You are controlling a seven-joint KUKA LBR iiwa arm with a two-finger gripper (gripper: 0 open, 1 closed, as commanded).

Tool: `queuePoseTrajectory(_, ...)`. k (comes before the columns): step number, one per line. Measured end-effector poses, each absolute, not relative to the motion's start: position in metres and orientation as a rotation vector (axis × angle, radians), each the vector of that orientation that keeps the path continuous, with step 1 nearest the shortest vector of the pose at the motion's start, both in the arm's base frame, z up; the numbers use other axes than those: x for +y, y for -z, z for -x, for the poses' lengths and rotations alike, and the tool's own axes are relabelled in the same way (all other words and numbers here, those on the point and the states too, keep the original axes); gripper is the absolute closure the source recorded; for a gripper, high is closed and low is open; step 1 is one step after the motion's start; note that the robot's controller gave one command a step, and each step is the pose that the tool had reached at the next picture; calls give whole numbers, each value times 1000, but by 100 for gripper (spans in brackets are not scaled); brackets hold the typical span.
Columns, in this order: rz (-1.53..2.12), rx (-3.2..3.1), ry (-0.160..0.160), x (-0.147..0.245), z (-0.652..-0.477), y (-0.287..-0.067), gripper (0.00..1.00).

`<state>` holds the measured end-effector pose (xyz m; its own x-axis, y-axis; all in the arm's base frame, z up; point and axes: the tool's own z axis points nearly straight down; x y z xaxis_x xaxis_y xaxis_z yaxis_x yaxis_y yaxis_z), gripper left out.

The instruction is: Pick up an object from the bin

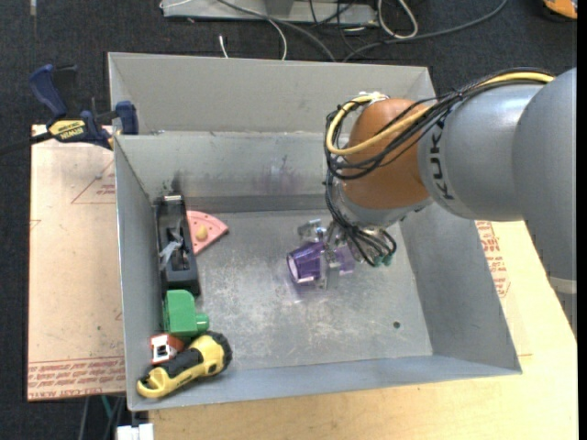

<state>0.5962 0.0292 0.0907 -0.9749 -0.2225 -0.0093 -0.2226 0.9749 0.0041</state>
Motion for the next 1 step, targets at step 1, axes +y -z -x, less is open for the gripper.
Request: queuePoseTrajectory(1, 352, 3112, -9, 30, -596, -110, 100)
